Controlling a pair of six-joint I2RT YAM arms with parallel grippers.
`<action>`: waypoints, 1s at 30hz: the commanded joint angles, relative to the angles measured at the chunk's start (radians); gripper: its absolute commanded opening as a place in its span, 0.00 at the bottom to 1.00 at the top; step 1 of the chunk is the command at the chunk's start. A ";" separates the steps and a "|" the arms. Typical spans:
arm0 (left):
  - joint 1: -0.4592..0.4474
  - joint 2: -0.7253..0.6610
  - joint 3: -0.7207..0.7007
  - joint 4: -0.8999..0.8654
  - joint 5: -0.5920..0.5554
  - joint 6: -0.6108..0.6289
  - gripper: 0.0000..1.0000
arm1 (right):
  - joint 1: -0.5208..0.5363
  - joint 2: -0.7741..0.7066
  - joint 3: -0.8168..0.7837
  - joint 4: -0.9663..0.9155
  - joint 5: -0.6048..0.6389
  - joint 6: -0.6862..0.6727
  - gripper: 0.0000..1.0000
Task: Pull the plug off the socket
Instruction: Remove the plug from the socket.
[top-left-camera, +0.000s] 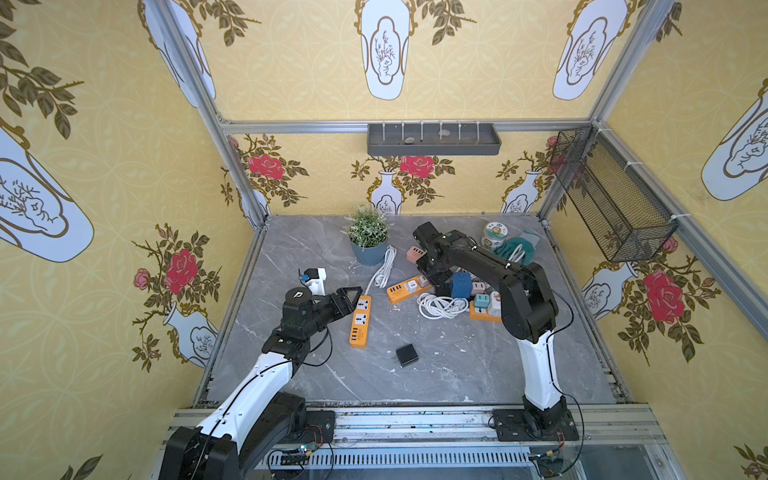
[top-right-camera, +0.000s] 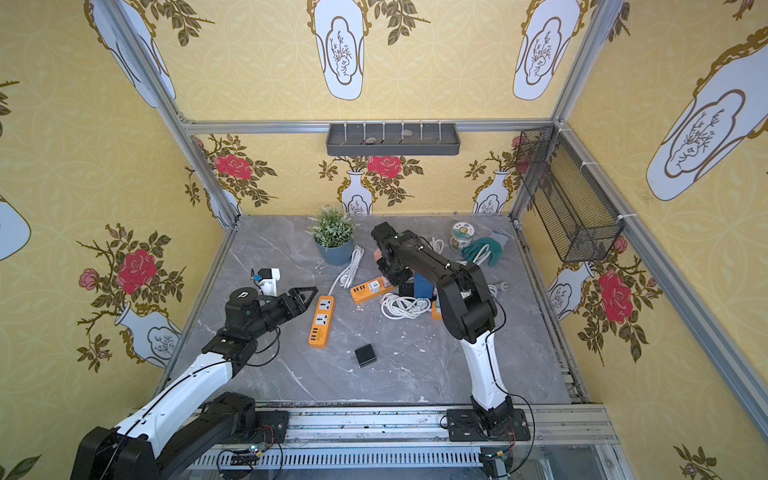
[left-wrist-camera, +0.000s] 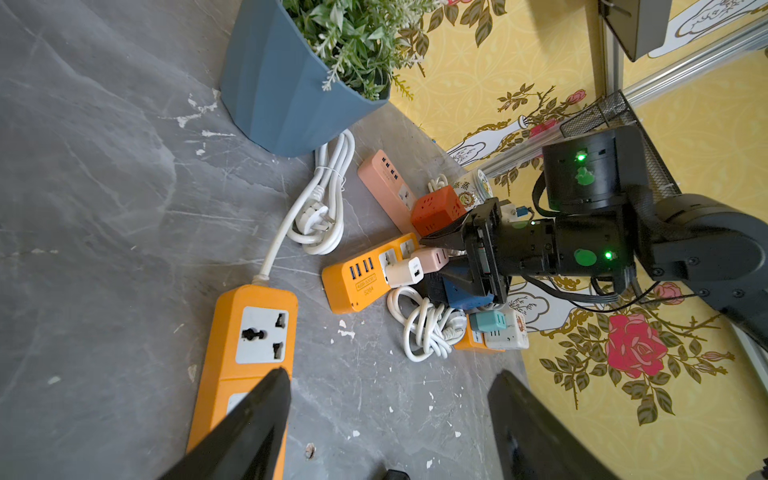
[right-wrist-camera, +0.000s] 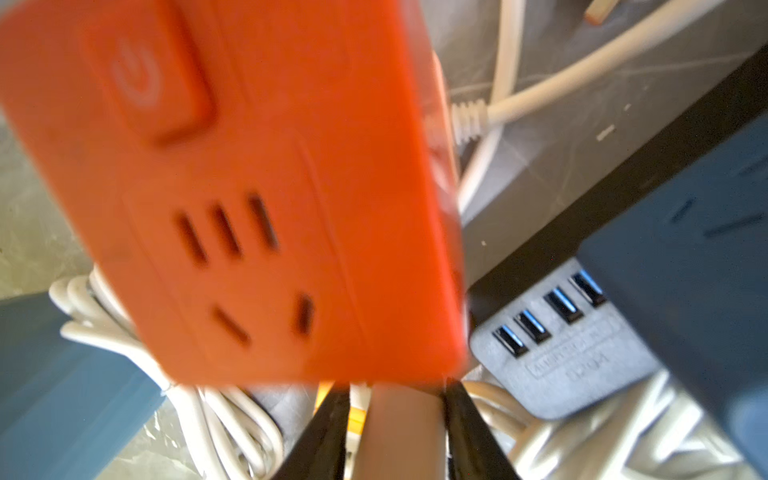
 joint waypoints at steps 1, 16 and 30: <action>0.001 0.017 0.004 0.067 0.044 0.020 0.80 | 0.026 -0.048 -0.015 0.041 0.027 -0.072 0.29; -0.107 0.243 0.062 0.187 0.292 0.192 0.84 | 0.066 -0.378 -0.465 0.584 -0.250 -0.710 0.16; -0.234 0.562 0.182 0.016 0.289 0.290 0.83 | 0.055 -0.415 -0.596 0.745 -0.392 -0.680 0.14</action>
